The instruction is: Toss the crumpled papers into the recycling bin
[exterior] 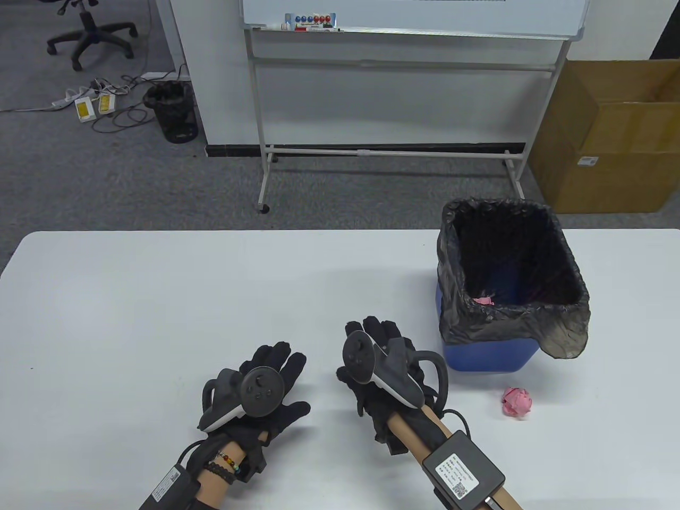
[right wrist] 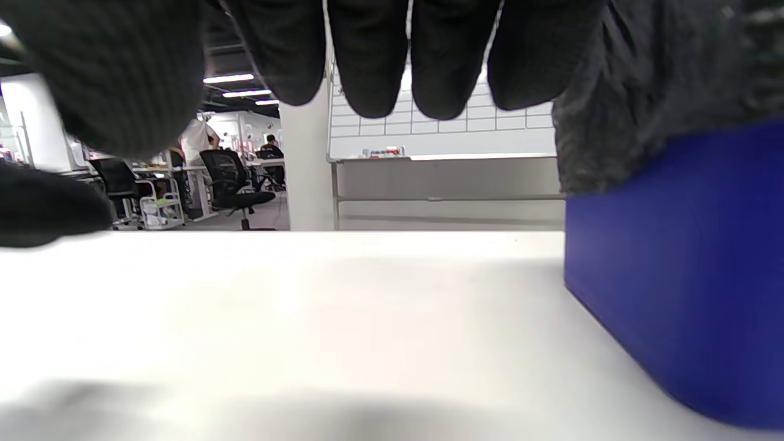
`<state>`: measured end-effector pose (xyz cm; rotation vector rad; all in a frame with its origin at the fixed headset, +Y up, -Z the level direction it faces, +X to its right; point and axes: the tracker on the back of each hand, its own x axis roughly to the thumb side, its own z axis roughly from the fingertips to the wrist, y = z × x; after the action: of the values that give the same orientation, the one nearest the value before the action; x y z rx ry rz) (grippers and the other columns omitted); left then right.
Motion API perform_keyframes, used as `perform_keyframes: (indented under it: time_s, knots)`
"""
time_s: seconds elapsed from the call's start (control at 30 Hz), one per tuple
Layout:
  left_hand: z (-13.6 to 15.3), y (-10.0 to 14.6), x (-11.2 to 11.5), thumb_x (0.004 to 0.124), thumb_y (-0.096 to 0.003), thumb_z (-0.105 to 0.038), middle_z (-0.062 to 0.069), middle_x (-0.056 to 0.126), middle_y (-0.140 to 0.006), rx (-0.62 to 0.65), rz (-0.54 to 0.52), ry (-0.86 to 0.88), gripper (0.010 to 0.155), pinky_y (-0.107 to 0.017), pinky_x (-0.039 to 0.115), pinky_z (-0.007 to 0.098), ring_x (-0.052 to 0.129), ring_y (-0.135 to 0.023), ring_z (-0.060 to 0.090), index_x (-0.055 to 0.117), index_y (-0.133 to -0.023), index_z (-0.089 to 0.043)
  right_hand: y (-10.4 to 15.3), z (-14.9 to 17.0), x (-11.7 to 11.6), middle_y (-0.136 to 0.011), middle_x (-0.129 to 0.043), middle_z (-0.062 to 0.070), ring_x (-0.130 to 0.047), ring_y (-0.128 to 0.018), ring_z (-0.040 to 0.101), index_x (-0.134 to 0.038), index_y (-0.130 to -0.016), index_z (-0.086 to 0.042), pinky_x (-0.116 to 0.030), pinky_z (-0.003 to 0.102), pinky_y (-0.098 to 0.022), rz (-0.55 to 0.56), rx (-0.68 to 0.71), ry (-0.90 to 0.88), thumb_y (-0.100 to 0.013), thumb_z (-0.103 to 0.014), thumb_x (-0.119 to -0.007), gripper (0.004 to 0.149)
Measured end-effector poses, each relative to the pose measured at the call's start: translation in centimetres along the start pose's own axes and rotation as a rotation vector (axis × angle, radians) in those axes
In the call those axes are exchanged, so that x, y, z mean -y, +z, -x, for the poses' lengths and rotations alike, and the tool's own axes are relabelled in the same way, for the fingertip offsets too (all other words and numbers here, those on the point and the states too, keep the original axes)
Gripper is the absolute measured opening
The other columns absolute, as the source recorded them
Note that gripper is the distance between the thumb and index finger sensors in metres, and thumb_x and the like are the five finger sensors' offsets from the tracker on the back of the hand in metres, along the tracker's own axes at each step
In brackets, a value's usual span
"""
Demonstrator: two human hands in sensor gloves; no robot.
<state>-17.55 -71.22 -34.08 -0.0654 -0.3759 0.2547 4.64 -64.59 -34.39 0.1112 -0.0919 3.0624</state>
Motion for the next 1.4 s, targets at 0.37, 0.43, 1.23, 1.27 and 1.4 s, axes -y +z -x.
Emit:
perform_keyframes:
  time_s: [0.37, 0.43, 1.23, 1.27, 1.4]
  knots:
    - [-0.2, 0.0, 0.0, 0.082, -0.0435, -0.055, 0.015, 0.033, -0.124, 0.004, 0.004, 0.003, 0.085, -0.074, 0.044, 0.070, 0.038, -0.112, 0.049, 0.044, -0.113, -0.022, 2.0, 5.1, -4.1, -0.114, -0.063, 0.001, -0.067, -0.107, 0.032, -0.058, -0.105, -0.034, -0.065, 0.051, -0.072, -0.025, -0.136, 0.020, -0.033, -0.059, -0.083, 0.081]
    - [-0.2, 0.0, 0.1, 0.082, -0.0435, -0.055, 0.015, 0.033, -0.124, 0.005, 0.006, 0.002, 0.085, -0.074, 0.044, 0.070, 0.038, -0.112, 0.049, 0.044, -0.113, -0.022, 2.4, 6.0, -4.5, -0.114, -0.063, 0.001, -0.067, -0.107, 0.032, -0.059, -0.105, -0.034, -0.065, 0.051, -0.072, -0.030, -0.164, 0.018, -0.033, -0.059, -0.083, 0.081]
    - [-0.7, -0.1, 0.3, 0.082, -0.0438, -0.055, 0.015, 0.034, -0.124, 0.015, 0.022, -0.006, 0.084, -0.074, 0.044, 0.070, 0.038, -0.112, 0.049, 0.045, -0.113, -0.023, 4.6, 16.8, -5.9, -0.114, -0.062, 0.004, -0.065, -0.107, 0.034, -0.059, -0.106, -0.029, -0.064, 0.052, -0.072, 0.025, -0.573, 0.077, -0.032, -0.059, -0.085, 0.084]
    - [-0.7, -0.1, 0.3, 0.082, -0.0436, -0.055, 0.015, 0.034, -0.124, 0.015, 0.022, -0.007, 0.085, -0.074, 0.044, 0.070, 0.038, -0.112, 0.049, 0.045, -0.113, -0.023, 4.5, 17.2, -5.9, -0.114, -0.062, 0.004, -0.064, -0.107, 0.035, -0.059, -0.106, -0.028, -0.063, 0.052, -0.073, 0.030, -0.585, 0.082, -0.032, -0.059, -0.085, 0.084]
    - [-0.7, -0.1, 0.3, 0.082, -0.0438, -0.055, 0.015, 0.034, -0.124, 0.012, 0.023, -0.006, 0.084, -0.074, 0.044, 0.070, 0.038, -0.112, 0.049, 0.045, -0.113, -0.023, 3.7, 18.7, -6.5, -0.115, -0.059, 0.004, -0.062, -0.108, 0.036, -0.058, -0.106, -0.029, -0.062, 0.052, -0.073, 0.001, -0.646, 0.122, -0.031, -0.059, -0.086, 0.086]
